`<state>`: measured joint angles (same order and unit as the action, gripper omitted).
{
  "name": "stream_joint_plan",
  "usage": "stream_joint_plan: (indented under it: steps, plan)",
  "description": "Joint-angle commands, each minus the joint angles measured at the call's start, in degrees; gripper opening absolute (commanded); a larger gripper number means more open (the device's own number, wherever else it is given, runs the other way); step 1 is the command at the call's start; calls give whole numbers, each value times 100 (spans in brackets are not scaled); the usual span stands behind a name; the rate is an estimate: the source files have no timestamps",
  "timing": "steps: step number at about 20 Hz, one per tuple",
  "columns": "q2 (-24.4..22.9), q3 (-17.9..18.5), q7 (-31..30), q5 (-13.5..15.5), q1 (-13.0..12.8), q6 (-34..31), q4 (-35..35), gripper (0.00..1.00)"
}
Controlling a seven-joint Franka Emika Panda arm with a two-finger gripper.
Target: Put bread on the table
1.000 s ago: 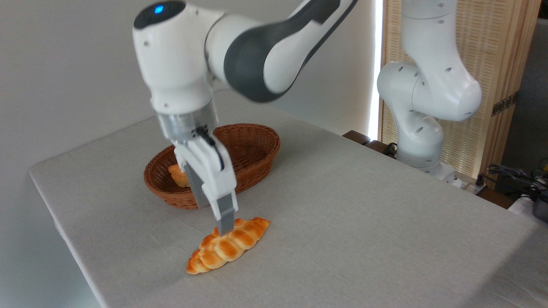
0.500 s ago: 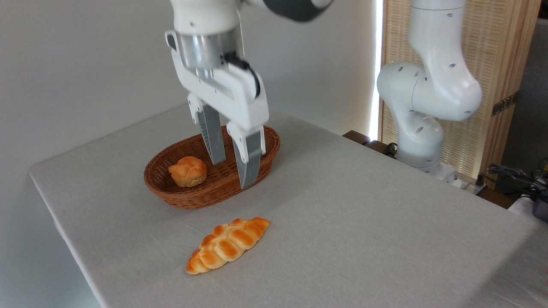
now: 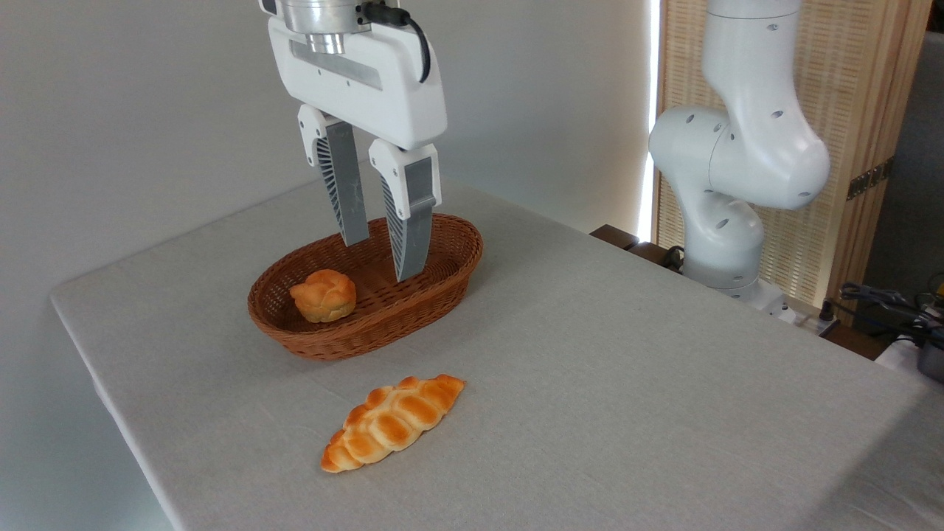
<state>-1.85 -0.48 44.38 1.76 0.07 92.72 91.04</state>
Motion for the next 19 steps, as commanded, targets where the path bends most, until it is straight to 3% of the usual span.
stream_joint_plan:
  steps: [1,19]
  plan:
    - [115,40,-96,-106,-86,-166,-157,100]
    - [194,40,-70,-71,-86,-228,-139,100]
